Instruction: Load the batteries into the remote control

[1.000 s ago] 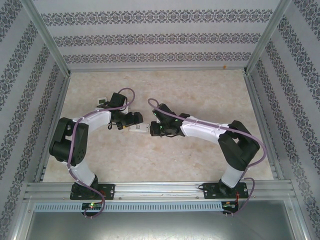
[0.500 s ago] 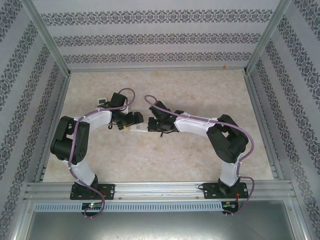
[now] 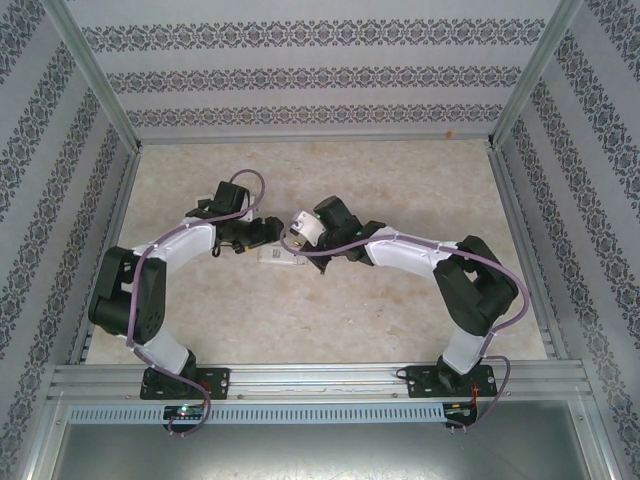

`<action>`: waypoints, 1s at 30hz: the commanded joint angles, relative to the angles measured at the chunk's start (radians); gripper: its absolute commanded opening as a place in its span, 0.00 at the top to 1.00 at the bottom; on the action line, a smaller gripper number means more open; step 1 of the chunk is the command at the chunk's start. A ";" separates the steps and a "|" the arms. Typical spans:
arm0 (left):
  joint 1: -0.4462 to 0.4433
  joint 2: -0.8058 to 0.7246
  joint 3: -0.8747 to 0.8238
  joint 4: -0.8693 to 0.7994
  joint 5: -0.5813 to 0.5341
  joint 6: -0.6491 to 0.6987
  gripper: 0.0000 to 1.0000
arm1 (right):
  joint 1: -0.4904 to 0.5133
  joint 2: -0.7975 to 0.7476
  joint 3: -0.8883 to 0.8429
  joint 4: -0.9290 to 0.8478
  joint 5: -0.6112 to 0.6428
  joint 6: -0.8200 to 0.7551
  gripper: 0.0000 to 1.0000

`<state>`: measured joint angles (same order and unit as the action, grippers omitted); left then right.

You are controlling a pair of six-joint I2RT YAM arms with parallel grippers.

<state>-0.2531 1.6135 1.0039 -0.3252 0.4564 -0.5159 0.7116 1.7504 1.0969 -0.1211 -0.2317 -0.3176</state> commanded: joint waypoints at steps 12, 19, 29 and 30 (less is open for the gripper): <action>0.018 -0.059 -0.042 0.023 0.001 0.018 0.16 | -0.031 0.020 0.036 -0.156 -0.064 -0.912 0.93; 0.021 -0.053 -0.050 0.048 0.011 0.004 0.16 | 0.101 0.043 -0.019 -0.213 0.060 -1.096 0.86; 0.021 -0.038 -0.038 0.056 0.016 -0.007 0.16 | 0.188 0.083 -0.096 -0.203 0.104 -1.121 0.80; 0.022 -0.038 -0.039 0.063 0.017 -0.012 0.16 | 0.193 0.089 -0.099 -0.202 0.108 -1.122 0.77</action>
<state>-0.2405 1.5818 0.9577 -0.2989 0.4614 -0.5167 0.8948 1.8088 1.0195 -0.2855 -0.1535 -1.4071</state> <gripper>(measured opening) 0.838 0.217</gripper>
